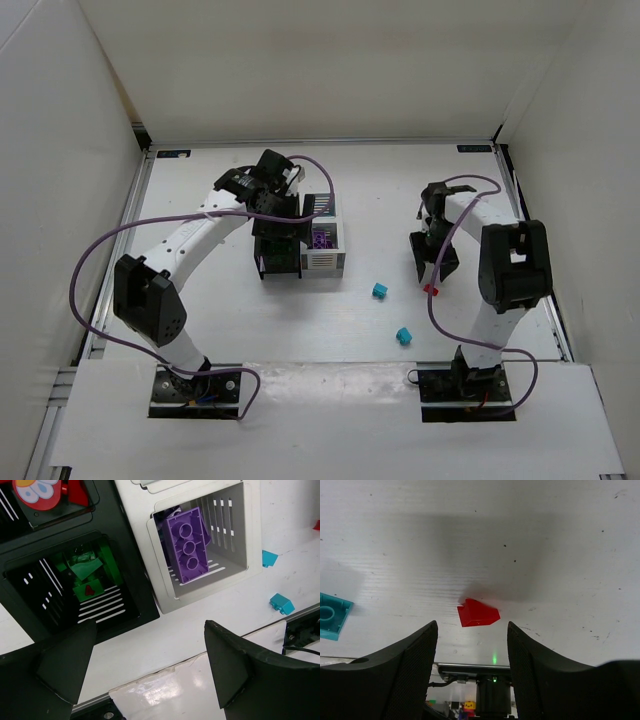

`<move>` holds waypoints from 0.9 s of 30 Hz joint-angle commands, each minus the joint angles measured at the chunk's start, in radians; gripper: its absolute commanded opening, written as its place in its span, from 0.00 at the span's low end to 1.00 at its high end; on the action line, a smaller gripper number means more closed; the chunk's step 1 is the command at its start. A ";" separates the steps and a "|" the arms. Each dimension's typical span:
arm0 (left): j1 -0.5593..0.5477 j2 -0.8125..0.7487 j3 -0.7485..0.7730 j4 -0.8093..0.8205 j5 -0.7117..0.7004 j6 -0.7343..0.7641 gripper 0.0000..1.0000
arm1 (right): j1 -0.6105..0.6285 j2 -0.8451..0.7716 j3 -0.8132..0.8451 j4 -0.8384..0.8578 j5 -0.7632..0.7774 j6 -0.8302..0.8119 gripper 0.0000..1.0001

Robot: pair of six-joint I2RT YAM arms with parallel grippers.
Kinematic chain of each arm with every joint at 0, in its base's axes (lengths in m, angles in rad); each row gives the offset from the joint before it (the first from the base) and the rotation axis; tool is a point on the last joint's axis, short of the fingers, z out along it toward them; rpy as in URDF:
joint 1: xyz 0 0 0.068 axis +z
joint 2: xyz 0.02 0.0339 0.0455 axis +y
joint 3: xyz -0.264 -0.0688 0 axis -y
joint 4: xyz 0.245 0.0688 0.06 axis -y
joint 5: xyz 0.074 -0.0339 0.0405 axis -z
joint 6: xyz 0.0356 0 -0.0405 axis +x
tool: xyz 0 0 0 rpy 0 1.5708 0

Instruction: Sort the legos into containers by color

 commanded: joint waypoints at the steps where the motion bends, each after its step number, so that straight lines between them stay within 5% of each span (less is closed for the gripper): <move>1: 0.001 -0.030 0.002 -0.002 0.011 -0.004 1.00 | -0.038 0.011 0.037 -0.063 -0.023 -0.012 0.61; 27: 0.004 0.014 0.059 -0.065 -0.044 0.011 1.00 | -0.064 0.131 0.150 -0.171 -0.024 0.065 0.60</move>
